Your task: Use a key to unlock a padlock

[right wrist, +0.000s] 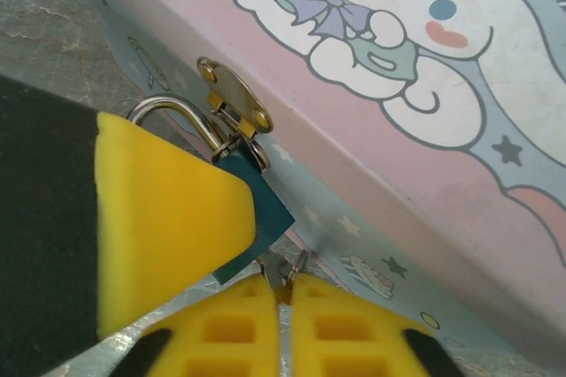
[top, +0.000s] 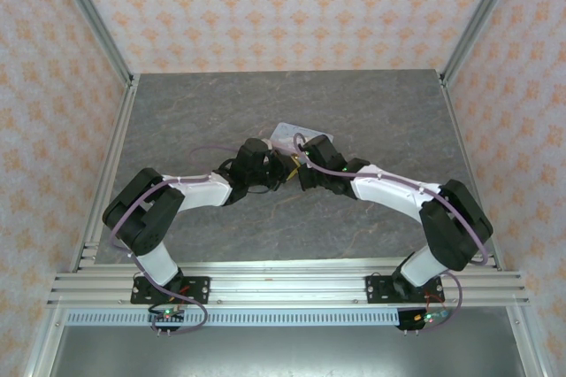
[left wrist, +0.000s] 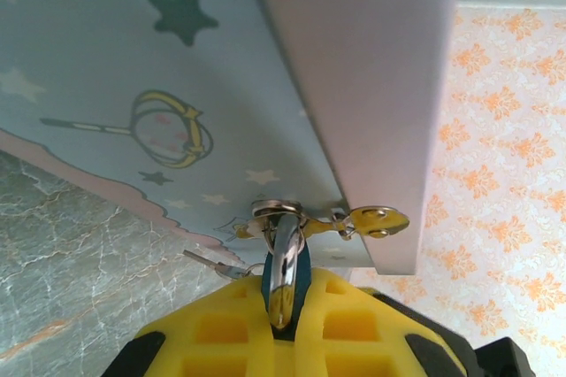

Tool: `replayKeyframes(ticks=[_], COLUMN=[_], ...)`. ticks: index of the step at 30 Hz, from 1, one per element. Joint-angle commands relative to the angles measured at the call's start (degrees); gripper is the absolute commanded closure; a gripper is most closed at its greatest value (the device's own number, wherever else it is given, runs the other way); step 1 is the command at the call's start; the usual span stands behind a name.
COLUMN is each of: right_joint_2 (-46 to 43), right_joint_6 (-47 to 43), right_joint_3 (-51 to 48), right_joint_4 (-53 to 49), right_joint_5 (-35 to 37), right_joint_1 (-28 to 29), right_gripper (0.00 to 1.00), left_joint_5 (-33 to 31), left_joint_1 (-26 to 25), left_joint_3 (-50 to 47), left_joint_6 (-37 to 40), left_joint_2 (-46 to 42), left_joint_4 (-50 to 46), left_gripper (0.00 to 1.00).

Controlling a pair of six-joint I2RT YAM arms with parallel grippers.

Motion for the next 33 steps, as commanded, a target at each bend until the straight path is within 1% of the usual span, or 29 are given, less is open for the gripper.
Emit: replayKeyframes(ticks=[1, 2, 3, 8, 15, 18, 20, 22, 26, 28, 31, 33], right_joint_2=[-1.1, -2.1, -3.2, -7.9, -8.5, -6.6, -5.2, -4.0, -2.0, -1.3, -0.2, 0.4], right_joint_6=[3.3, 4.1, 5.2, 13.2, 27.6, 31.2, 32.4, 33.5, 34.6, 34.7, 35.1, 35.4], right_joint_3=[0.3, -0.5, -1.8, -8.4, -17.1, -18.8, -19.0, -18.9, -18.0, -17.3, -16.2, -15.2], right_joint_4=[4.8, 4.9, 5.5, 10.5, 25.3, 30.0, 31.3, 33.0, 34.4, 34.4, 34.3, 34.3], right_joint_5=[-6.3, -6.6, -6.7, -8.1, -9.5, -8.8, -8.2, -7.5, -5.7, -4.5, -4.2, -4.4], right_joint_1=[0.5, 0.4, 0.3, -0.9, -1.3, -1.3, -1.4, -1.4, -1.4, -1.8, -2.9, -3.9], right_gripper=[0.63, 0.57, 0.54, 0.45, 0.42, 0.42, 0.42, 0.42, 0.42, 0.42, 0.42, 0.42], left_joint_5=[1.4, 1.2, 0.9, -0.2, -1.1, -1.4, -1.6, -1.5, -1.6, -1.6, -2.0, -2.3], left_joint_1=[-0.7, -0.6, -0.6, -0.5, -0.6, -0.6, -0.6, -0.6, -0.6, -0.6, -0.6, -0.5], left_joint_3=[-0.1, -0.1, -0.3, -0.9, -3.2, -4.0, -4.3, -4.6, -5.3, -5.8, -6.5, -7.2], left_joint_6=[1.7, 1.9, 2.2, 5.4, 10.5, 12.4, 13.5, 14.1, 15.1, 15.4, 15.9, 16.2], left_joint_2=[-0.8, -0.7, -0.6, 0.1, 0.1, -0.7, -1.3, -1.9, -3.1, -4.0, -5.8, -7.2], left_joint_4=[1.1, 0.7, 0.4, -2.2, -5.8, -6.9, -7.9, -8.4, -9.2, -9.4, -10.4, -11.0], left_gripper=[1.0, 1.0, 1.0, 1.0, 1.0, 1.0, 1.0, 0.97, 0.89, 0.82, 0.66, 0.54])
